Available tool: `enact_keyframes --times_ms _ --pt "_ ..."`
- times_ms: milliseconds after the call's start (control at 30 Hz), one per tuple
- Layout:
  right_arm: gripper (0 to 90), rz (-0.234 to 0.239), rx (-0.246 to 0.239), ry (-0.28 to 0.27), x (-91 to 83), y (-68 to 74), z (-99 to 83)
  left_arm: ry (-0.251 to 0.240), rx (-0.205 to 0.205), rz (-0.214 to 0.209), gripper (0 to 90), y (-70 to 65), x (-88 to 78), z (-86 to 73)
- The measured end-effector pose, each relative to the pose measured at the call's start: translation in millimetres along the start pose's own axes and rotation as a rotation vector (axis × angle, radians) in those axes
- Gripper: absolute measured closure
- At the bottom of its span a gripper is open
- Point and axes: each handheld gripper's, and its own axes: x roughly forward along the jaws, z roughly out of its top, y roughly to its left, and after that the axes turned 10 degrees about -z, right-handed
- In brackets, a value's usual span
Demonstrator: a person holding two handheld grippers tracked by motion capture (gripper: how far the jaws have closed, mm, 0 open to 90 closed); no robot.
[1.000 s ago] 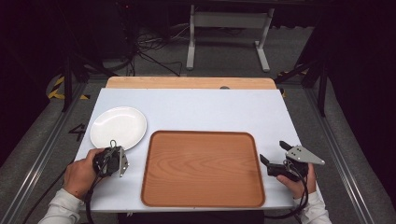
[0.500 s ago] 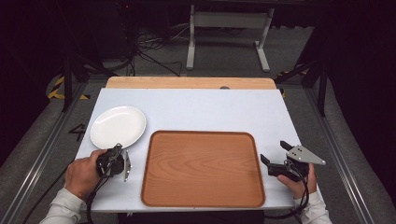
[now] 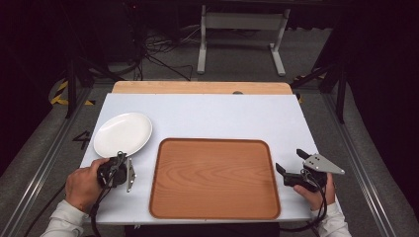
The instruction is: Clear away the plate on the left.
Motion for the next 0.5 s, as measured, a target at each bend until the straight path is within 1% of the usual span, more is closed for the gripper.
enact_keyframes --times_ms 33,100,167,300,500 --pt "8.3 -0.001 0.0 -0.001 -0.2 0.1 0.1 0.003 -0.008 -0.001 87.4 -0.2 -0.8 -0.4" --pt "8.3 0.0 -0.001 -0.003 -0.2 0.1 0.2 0.001 -0.003 0.004 87.3 0.9 -1.9 -0.8" --pt "8.3 -0.002 0.001 0.0 0.0 0.0 0.1 -0.001 -0.017 0.005 87.3 1.6 -2.8 -1.8" --pt "8.3 -0.001 0.0 -0.001 0.0 0.2 0.2 -0.006 -0.028 0.017 87.2 3.6 -6.6 -2.5" --pt "8.2 -0.004 0.003 -0.002 0.3 -0.2 0.0 -0.028 -0.041 0.034 87.2 7.6 -15.7 -0.5"
